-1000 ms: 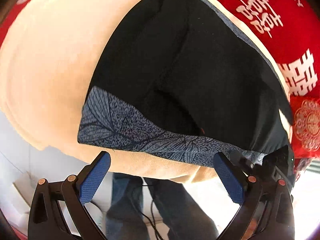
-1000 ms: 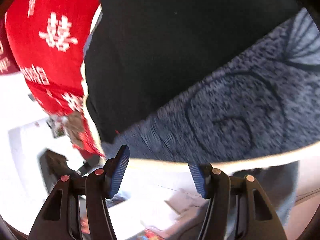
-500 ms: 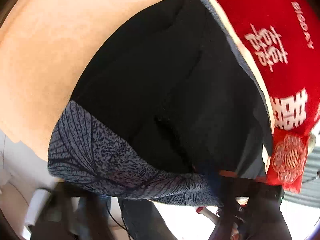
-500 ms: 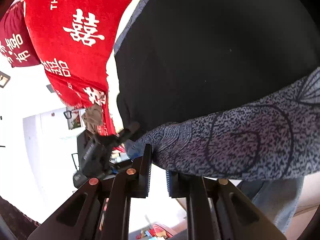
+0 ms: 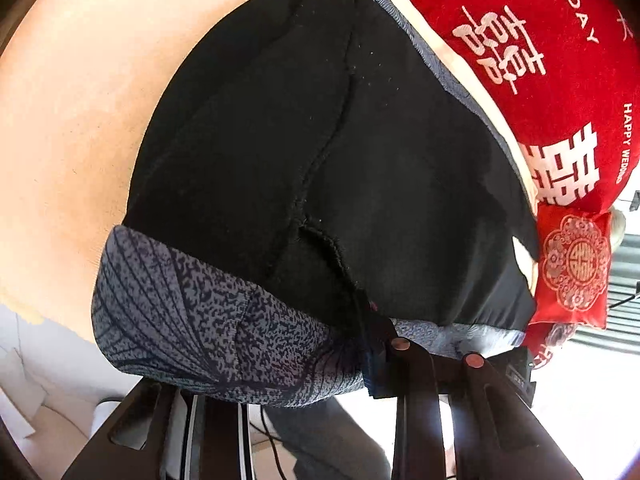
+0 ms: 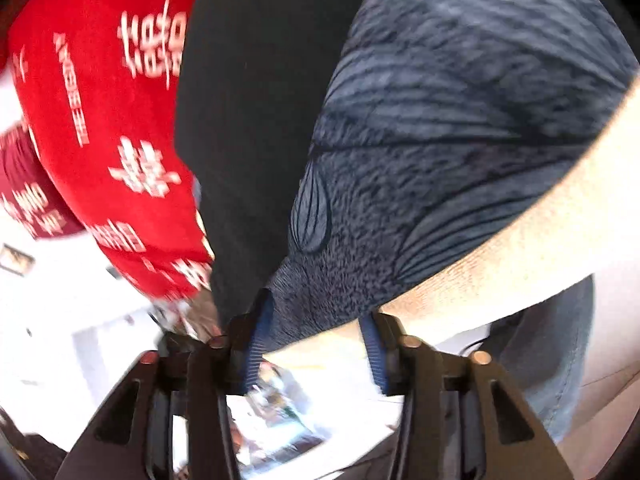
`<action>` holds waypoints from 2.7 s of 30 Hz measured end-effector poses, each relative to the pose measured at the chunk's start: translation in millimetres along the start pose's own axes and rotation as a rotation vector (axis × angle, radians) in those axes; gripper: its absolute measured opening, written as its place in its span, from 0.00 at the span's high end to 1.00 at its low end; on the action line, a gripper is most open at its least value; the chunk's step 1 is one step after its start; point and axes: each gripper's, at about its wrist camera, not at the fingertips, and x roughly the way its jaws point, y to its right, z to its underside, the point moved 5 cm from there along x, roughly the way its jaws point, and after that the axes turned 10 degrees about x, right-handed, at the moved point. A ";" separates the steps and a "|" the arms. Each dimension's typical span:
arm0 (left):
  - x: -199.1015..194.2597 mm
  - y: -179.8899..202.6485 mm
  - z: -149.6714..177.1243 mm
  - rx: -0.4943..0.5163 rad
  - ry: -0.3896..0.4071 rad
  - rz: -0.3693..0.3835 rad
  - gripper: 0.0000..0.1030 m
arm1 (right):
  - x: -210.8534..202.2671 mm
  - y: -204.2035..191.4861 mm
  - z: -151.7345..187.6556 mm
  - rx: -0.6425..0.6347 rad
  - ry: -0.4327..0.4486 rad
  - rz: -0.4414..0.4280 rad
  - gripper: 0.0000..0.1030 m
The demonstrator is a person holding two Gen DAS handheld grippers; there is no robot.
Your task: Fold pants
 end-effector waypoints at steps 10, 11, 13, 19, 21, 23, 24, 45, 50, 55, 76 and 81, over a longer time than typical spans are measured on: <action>-49.5 30.4 -26.5 0.017 0.115 -0.007 0.69 | -38.3 -116.5 7.4 -0.270 -0.015 0.093 0.94; -54.8 37.0 -34.9 0.022 0.135 -0.015 0.69 | -43.8 -125.1 4.2 -0.289 -0.024 0.092 0.94; -63.0 48.4 -53.4 0.026 0.177 -0.029 0.69 | -45.5 -157.1 -11.2 -0.329 -0.053 0.086 0.94; -64.7 73.0 -134.5 0.017 0.298 -0.062 0.69 | -16.2 -224.1 -72.9 -0.419 -0.140 0.126 0.91; -54.0 76.7 -166.4 0.023 0.326 -0.097 0.69 | 5.7 -242.7 -99.8 -0.417 -0.169 0.146 0.90; -36.3 74.1 -196.2 0.010 0.340 -0.129 0.69 | 32.6 -253.0 -131.0 -0.425 -0.190 0.180 0.90; -24.3 71.0 -210.4 0.005 0.339 -0.154 0.69 | 42.3 -253.5 -143.5 -0.428 -0.197 0.200 0.90; -21.0 84.4 -227.8 -0.001 0.326 -0.445 0.50 | 104.3 -279.4 -132.9 -0.802 -0.255 0.475 0.62; 10.1 93.8 -233.8 0.045 0.293 -0.469 0.50 | 139.4 -280.9 -141.3 -0.862 -0.262 0.512 0.62; 62.4 89.5 -256.8 0.111 0.253 -0.602 0.50 | 170.5 -274.3 -159.1 -0.808 -0.256 0.561 0.63; 78.6 226.1 -137.2 0.467 0.042 -0.395 0.28 | -67.3 -204.2 -144.5 -0.568 0.025 0.463 0.41; 112.3 285.1 -101.5 0.602 -0.048 -0.247 0.28 | -154.6 -131.8 -122.4 -0.389 0.187 0.477 0.41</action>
